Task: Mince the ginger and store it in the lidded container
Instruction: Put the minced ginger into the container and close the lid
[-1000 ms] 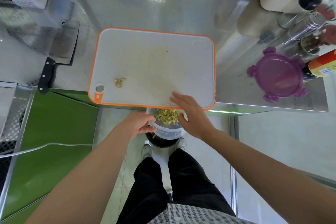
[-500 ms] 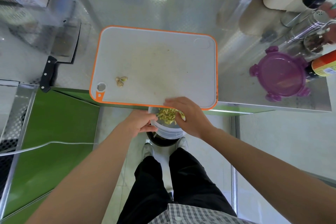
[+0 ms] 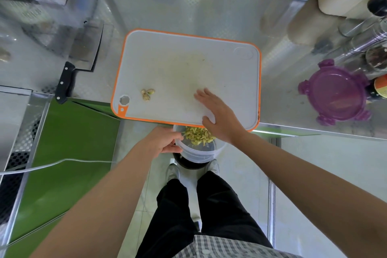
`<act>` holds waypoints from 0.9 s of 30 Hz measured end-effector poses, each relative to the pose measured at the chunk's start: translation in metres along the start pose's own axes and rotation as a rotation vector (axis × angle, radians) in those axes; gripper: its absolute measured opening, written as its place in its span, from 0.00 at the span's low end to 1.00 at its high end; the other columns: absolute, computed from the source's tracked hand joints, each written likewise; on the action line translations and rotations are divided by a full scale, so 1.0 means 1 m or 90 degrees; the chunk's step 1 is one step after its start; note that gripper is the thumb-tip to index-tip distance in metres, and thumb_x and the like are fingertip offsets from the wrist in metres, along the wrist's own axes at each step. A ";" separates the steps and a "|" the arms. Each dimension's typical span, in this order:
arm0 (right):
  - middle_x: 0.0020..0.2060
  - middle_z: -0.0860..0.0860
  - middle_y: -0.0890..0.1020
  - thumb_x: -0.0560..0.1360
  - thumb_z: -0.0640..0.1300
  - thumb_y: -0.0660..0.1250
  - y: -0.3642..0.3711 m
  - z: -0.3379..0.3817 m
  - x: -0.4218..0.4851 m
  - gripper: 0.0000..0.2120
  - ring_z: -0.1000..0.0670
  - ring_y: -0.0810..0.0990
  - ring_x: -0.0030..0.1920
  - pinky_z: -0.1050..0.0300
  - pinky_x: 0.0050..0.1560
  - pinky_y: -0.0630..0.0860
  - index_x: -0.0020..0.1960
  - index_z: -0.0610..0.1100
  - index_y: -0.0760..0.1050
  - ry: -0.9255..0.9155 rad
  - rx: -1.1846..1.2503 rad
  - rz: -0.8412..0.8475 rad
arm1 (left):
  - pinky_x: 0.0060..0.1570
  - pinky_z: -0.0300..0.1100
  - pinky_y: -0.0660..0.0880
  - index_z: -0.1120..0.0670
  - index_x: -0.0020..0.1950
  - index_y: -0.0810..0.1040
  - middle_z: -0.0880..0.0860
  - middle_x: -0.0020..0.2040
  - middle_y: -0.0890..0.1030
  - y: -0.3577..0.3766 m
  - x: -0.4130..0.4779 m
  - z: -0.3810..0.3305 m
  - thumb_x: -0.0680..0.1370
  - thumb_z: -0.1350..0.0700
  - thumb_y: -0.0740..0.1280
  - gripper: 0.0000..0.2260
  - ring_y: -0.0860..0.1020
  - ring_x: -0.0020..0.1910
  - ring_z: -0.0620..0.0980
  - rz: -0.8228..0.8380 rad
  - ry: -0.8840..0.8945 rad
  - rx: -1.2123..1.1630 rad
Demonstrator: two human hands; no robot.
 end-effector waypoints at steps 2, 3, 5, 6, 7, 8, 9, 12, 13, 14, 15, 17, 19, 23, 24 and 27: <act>0.68 0.50 0.73 0.73 0.39 0.61 0.010 0.003 0.000 0.23 0.52 0.67 0.70 0.54 0.72 0.62 0.67 0.46 0.74 -0.014 0.001 0.066 | 0.44 0.45 0.82 0.62 0.47 0.75 0.57 0.40 0.70 -0.004 0.000 0.000 0.71 0.66 0.71 0.08 0.81 0.35 0.55 -0.001 0.001 -0.002; 0.63 0.50 0.78 0.73 0.38 0.61 0.013 0.006 -0.002 0.20 0.52 0.73 0.66 0.52 0.69 0.66 0.63 0.47 0.78 -0.021 0.015 0.085 | 0.43 0.45 0.82 0.62 0.47 0.75 0.57 0.40 0.70 -0.005 0.000 0.000 0.71 0.66 0.71 0.08 0.81 0.35 0.55 0.000 0.001 -0.004; 0.58 0.52 0.81 0.73 0.38 0.61 0.005 0.007 0.006 0.17 0.52 0.77 0.61 0.50 0.65 0.71 0.58 0.48 0.80 -0.006 0.039 0.054 | 0.43 0.44 0.82 0.62 0.48 0.75 0.57 0.39 0.70 -0.008 0.000 -0.001 0.71 0.66 0.71 0.08 0.81 0.35 0.55 0.005 0.003 -0.010; 0.60 0.52 0.80 0.72 0.38 0.61 -0.002 0.002 0.014 0.18 0.51 0.76 0.62 0.51 0.66 0.69 0.60 0.48 0.79 0.019 0.048 0.016 | 0.42 0.44 0.82 0.63 0.48 0.75 0.57 0.39 0.70 -0.009 0.000 -0.001 0.71 0.66 0.71 0.08 0.81 0.35 0.54 0.007 0.003 -0.011; 0.64 0.51 0.77 0.71 0.39 0.60 -0.009 -0.004 0.024 0.21 0.50 0.73 0.65 0.53 0.69 0.66 0.63 0.46 0.76 0.041 0.042 -0.021 | 0.42 0.43 0.82 0.62 0.48 0.75 0.57 0.40 0.70 -0.009 0.000 -0.001 0.71 0.66 0.71 0.09 0.81 0.34 0.54 0.007 0.003 -0.011; 0.69 0.49 0.72 0.71 0.41 0.59 -0.015 -0.008 0.033 0.25 0.49 0.69 0.69 0.56 0.71 0.61 0.67 0.45 0.72 0.054 0.021 -0.041 | 0.41 0.42 0.82 0.62 0.48 0.75 0.57 0.40 0.70 -0.009 0.000 -0.002 0.71 0.66 0.71 0.09 0.81 0.34 0.54 0.009 0.006 -0.013; 0.71 0.46 0.68 0.70 0.42 0.59 -0.016 -0.011 0.039 0.27 0.48 0.64 0.72 0.56 0.73 0.57 0.70 0.43 0.69 0.055 -0.006 -0.035 | 0.41 0.42 0.82 0.62 0.48 0.74 0.58 0.41 0.70 -0.009 0.001 -0.002 0.71 0.66 0.71 0.08 0.82 0.35 0.55 0.012 0.008 -0.014; 0.71 0.45 0.68 0.72 0.45 0.56 0.013 -0.004 0.029 0.26 0.48 0.59 0.74 0.51 0.76 0.50 0.69 0.42 0.70 -0.021 -0.047 0.075 | 0.46 0.46 0.82 0.62 0.47 0.73 0.58 0.42 0.70 -0.006 0.004 -0.003 0.71 0.65 0.71 0.09 0.82 0.34 0.55 0.023 0.008 -0.012; 0.69 0.47 0.71 0.73 0.43 0.57 0.021 0.000 0.018 0.23 0.50 0.62 0.73 0.51 0.75 0.52 0.66 0.43 0.74 -0.039 -0.027 0.098 | 0.46 0.47 0.82 0.62 0.46 0.73 0.58 0.42 0.70 -0.005 0.005 -0.003 0.71 0.66 0.71 0.09 0.81 0.34 0.54 0.027 0.008 -0.010; 0.65 0.48 0.76 0.73 0.41 0.58 0.022 0.003 0.008 0.20 0.51 0.68 0.70 0.51 0.74 0.58 0.62 0.44 0.78 -0.045 0.002 0.101 | 0.46 0.48 0.81 0.61 0.46 0.73 0.58 0.42 0.69 -0.004 0.006 -0.004 0.71 0.66 0.71 0.09 0.80 0.34 0.54 0.032 0.011 -0.009; 0.59 0.50 0.81 0.72 0.39 0.59 0.018 0.004 0.002 0.17 0.52 0.74 0.65 0.50 0.69 0.67 0.57 0.45 0.81 -0.038 0.037 0.083 | 0.46 0.48 0.81 0.61 0.46 0.73 0.58 0.42 0.69 -0.003 0.007 -0.005 0.71 0.67 0.71 0.09 0.78 0.35 0.54 0.036 0.016 -0.007; 0.54 0.52 0.83 0.72 0.39 0.60 0.006 0.000 0.001 0.17 0.53 0.80 0.58 0.52 0.61 0.74 0.55 0.46 0.82 -0.006 0.078 0.034 | 0.44 0.48 0.81 0.60 0.47 0.73 0.57 0.42 0.68 -0.003 0.009 -0.007 0.71 0.67 0.70 0.10 0.76 0.37 0.53 0.046 0.028 0.000; 0.64 0.51 0.77 0.71 0.39 0.59 0.002 -0.004 0.004 0.22 0.53 0.72 0.67 0.56 0.70 0.65 0.63 0.46 0.77 -0.002 0.054 0.038 | 0.41 0.47 0.81 0.60 0.48 0.72 0.57 0.42 0.68 -0.002 0.010 -0.008 0.71 0.67 0.70 0.10 0.74 0.37 0.52 0.049 0.035 0.009; 0.62 0.50 0.78 0.71 0.45 0.55 0.024 0.009 -0.008 0.22 0.51 0.72 0.67 0.53 0.70 0.65 0.59 0.46 0.80 -0.081 0.007 0.122 | 0.40 0.46 0.81 0.60 0.47 0.73 0.57 0.41 0.69 -0.003 0.009 -0.007 0.71 0.67 0.70 0.09 0.76 0.34 0.51 0.032 0.039 0.014; 0.59 0.51 0.81 0.70 0.45 0.55 0.023 0.010 -0.012 0.22 0.51 0.76 0.63 0.53 0.65 0.71 0.56 0.46 0.81 -0.066 0.028 0.099 | 0.40 0.46 0.81 0.60 0.46 0.73 0.57 0.41 0.69 -0.004 0.008 -0.005 0.71 0.67 0.70 0.09 0.77 0.34 0.51 0.030 0.035 0.013; 0.59 0.52 0.81 0.70 0.42 0.58 0.014 0.006 -0.019 0.20 0.52 0.77 0.60 0.55 0.62 0.73 0.58 0.46 0.81 -0.010 0.046 0.004 | 0.43 0.46 0.82 0.61 0.44 0.74 0.58 0.40 0.71 -0.006 0.006 0.000 0.71 0.66 0.71 0.07 0.80 0.32 0.52 0.021 0.021 0.017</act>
Point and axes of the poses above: each hand's wrist, its own x-axis towards the middle knuckle, its own y-axis out of the palm, z = x × y, the point moved 6 cm from there along x, towards the middle knuckle
